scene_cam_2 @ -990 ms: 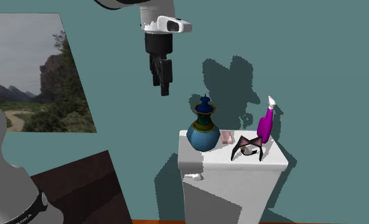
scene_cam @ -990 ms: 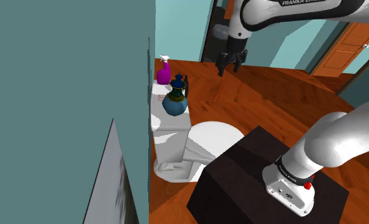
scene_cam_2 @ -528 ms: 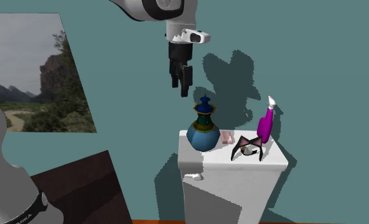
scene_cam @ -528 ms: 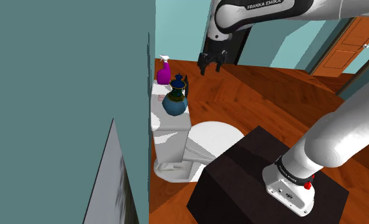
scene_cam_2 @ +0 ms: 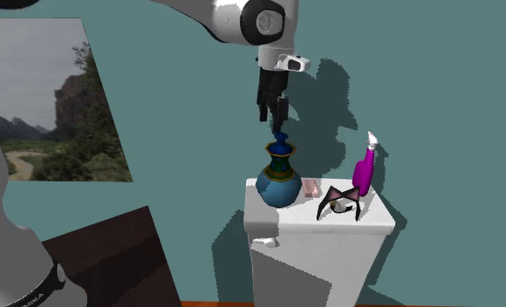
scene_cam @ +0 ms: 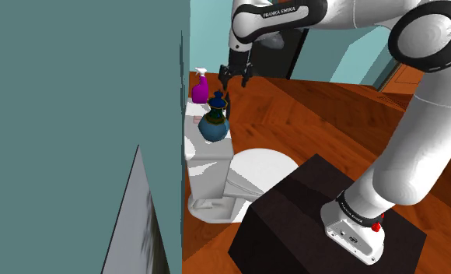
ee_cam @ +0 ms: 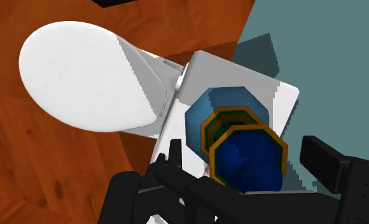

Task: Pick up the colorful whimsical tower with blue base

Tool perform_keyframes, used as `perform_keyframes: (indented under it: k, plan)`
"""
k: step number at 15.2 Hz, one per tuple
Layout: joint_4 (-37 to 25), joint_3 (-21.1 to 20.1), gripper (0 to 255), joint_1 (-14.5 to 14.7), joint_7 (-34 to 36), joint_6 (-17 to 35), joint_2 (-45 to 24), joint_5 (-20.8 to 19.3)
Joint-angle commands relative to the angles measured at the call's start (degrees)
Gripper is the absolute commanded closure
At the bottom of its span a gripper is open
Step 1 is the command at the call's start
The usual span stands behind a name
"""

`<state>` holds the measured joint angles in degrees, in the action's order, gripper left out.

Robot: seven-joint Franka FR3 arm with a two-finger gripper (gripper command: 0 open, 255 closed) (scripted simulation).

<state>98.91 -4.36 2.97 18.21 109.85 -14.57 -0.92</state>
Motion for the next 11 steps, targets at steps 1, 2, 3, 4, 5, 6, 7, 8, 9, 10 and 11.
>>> perform_keyframes:
  k: [1, 2, 3, 4, 5, 6, 7, 8, 9, 10, 11]
  plan:
    - [-5.0, -0.1, 0, 0.4, 0.7, -0.4, -4.6, 0.0]
    - [-7.9, -0.2, 0, 0.6, 1.0, -0.9, -7.0, -0.1]
    - [-11.1, -0.2, 0, 0.8, 1.2, -1.5, -9.5, -0.1]
    - [-14.4, -0.2, 0, 1.0, 1.5, -2.2, -12.1, -0.1]
    - [-17.9, -0.2, 0, 1.2, 1.8, -3.0, -14.8, -0.2]
    - [-19.8, -0.2, 0, 1.4, 1.9, -3.5, -16.2, -0.2]
    - [-19.3, -0.2, 0, 1.4, 1.9, -2.8, -16.4, -0.2]
    - [-18.8, -0.2, 0, 1.4, 1.9, -2.1, -16.6, -0.2]
    - [-18.3, -0.2, 0, 1.4, 1.9, -1.5, -16.7, -0.2]
    - [-17.8, -0.1, 0, 1.3, 1.9, -0.8, -17.0, -0.2]
    - [-17.4, -0.1, 0, 1.3, 1.9, -0.2, -17.2, -0.2]
